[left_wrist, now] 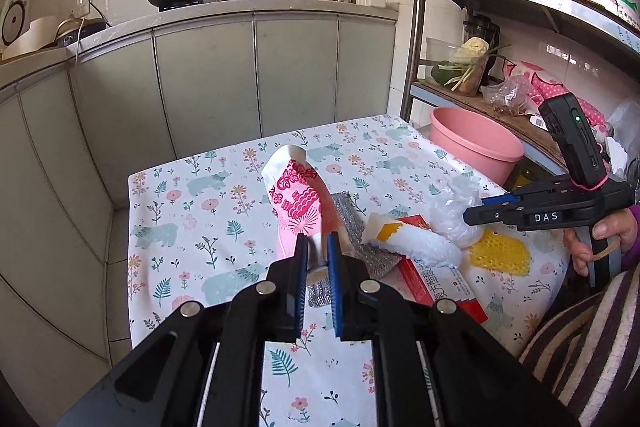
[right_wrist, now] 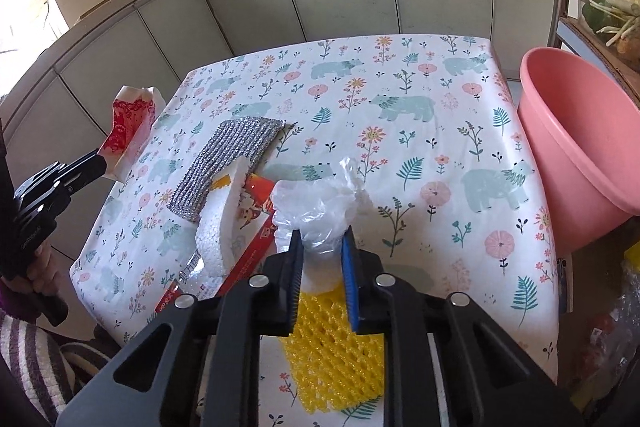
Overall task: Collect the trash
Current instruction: 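Grasp the pink patterned carton with the left tool while the right tool grasps the white plastic bag, then drop the white plastic bag into the bucket while the left tool carries the carton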
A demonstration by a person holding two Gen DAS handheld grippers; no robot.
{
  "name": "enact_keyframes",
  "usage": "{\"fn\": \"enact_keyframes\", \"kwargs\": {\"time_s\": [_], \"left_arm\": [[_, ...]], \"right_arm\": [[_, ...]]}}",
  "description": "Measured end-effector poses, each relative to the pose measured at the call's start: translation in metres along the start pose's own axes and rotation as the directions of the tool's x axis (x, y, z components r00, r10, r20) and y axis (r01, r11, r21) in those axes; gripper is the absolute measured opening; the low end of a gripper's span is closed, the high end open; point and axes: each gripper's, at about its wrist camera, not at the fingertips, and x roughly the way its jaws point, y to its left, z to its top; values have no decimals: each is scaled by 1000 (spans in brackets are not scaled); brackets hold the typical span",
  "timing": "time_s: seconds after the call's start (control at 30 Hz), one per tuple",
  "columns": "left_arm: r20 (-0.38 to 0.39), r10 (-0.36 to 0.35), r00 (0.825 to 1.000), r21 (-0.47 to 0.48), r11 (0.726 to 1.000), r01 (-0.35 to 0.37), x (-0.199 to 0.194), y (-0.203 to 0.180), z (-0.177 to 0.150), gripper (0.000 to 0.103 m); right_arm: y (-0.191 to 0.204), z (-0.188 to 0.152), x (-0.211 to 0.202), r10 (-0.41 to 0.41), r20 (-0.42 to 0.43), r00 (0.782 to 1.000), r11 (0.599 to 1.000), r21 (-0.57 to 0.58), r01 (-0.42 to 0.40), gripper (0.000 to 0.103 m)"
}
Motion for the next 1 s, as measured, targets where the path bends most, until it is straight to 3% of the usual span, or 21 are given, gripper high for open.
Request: {"fn": "enact_keyframes", "kwargs": {"time_s": [0.47,1.0], "left_arm": [[59,11,998,-5,1000,-11,-7,-5,20,9],[165,3,986,-18,1000,0,-10,-18,58,9]], "right_arm": [[9,4,-28,6,129,992,998,-60,2,16],[5,18,-72,-37,310,950,996,-69,61,16]]}}
